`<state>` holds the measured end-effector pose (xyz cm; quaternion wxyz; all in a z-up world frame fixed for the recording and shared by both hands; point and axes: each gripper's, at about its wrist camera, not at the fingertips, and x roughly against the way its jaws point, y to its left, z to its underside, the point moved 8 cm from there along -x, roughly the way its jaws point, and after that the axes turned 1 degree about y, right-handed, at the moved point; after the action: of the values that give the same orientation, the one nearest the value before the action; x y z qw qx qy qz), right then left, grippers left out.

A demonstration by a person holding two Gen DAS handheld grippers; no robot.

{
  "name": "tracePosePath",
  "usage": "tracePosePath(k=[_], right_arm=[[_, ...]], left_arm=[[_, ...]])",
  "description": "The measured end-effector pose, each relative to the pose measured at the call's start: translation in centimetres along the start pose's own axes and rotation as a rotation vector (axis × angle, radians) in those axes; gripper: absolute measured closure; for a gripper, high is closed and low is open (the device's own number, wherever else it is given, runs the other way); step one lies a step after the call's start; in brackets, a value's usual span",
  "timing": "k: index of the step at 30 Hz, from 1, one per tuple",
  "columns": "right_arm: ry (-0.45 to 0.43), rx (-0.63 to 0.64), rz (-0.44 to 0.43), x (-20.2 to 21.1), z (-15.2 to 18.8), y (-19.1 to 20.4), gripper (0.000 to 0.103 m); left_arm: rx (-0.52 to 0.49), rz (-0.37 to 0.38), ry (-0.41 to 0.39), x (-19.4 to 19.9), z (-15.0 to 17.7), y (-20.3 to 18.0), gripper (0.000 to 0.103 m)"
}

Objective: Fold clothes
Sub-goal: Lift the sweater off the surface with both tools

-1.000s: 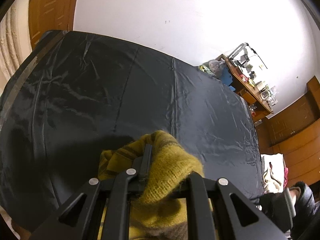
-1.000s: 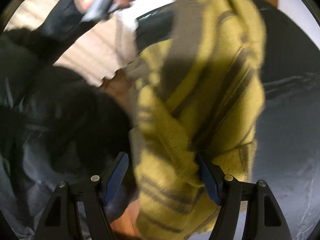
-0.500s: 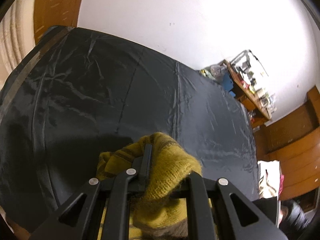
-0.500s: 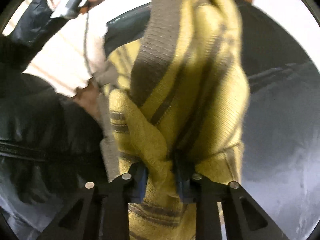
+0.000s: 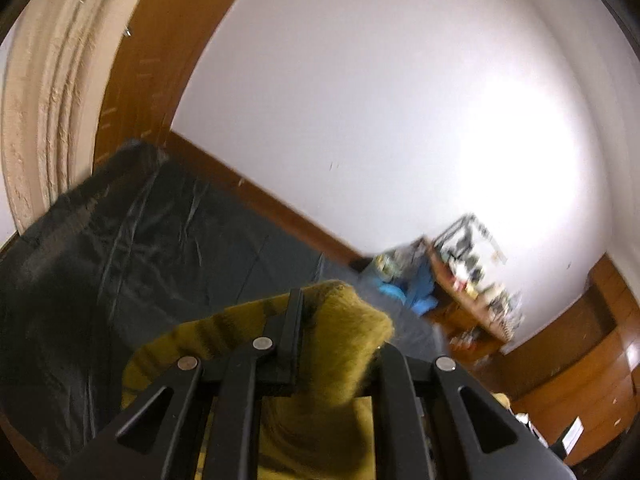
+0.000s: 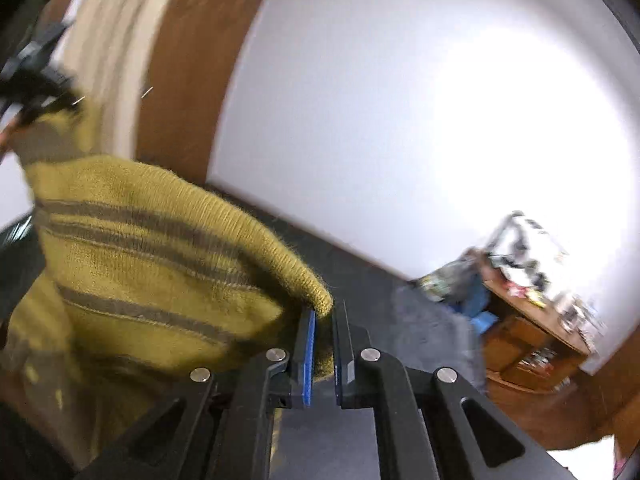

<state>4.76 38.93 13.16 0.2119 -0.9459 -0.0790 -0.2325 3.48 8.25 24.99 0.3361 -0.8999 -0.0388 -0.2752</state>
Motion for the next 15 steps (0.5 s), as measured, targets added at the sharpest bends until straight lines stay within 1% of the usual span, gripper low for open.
tracePosePath(k=[1,3,5,6,8,10,12,14,15], right_arm=[[-0.032,-0.039,0.034,0.9,-0.6,-1.5,0.096],[-0.091,-0.114,0.081,2.2,-2.2,-3.2,0.096],[-0.159,-0.18,0.127,3.6,-4.2,-5.4,0.095],[-0.197,-0.204,0.147,4.4,-5.5,-6.2,0.095],[-0.287,-0.223,0.199,6.2,-8.5,-6.2,0.095],[-0.383,-0.249,0.255,8.8,-10.8,-6.8,0.095],[-0.466,-0.281,0.295,11.3,-12.5,-8.0,0.096],[-0.534,-0.308,0.325,13.6,-14.0,-9.2,0.096],[-0.553,-0.311,0.335,14.6,-14.3,-9.7,0.095]], left_arm=[[0.018,0.017,-0.029,1.3,-0.6,-0.3,0.089],[0.04,0.044,-0.072,3.2,-1.5,-0.8,0.089],[0.039,0.093,-0.129,5.6,-2.6,-2.2,0.089],[0.023,0.115,-0.158,6.8,-2.9,-3.1,0.089],[-0.038,0.164,-0.239,9.9,-3.5,-5.7,0.089],[-0.085,0.219,-0.308,12.9,-3.8,-7.7,0.089],[-0.1,0.257,-0.329,14.6,-3.7,-8.7,0.089],[-0.116,0.264,-0.311,15.0,-3.0,-8.9,0.089],[-0.121,0.257,-0.29,14.8,-2.4,-8.7,0.089]])
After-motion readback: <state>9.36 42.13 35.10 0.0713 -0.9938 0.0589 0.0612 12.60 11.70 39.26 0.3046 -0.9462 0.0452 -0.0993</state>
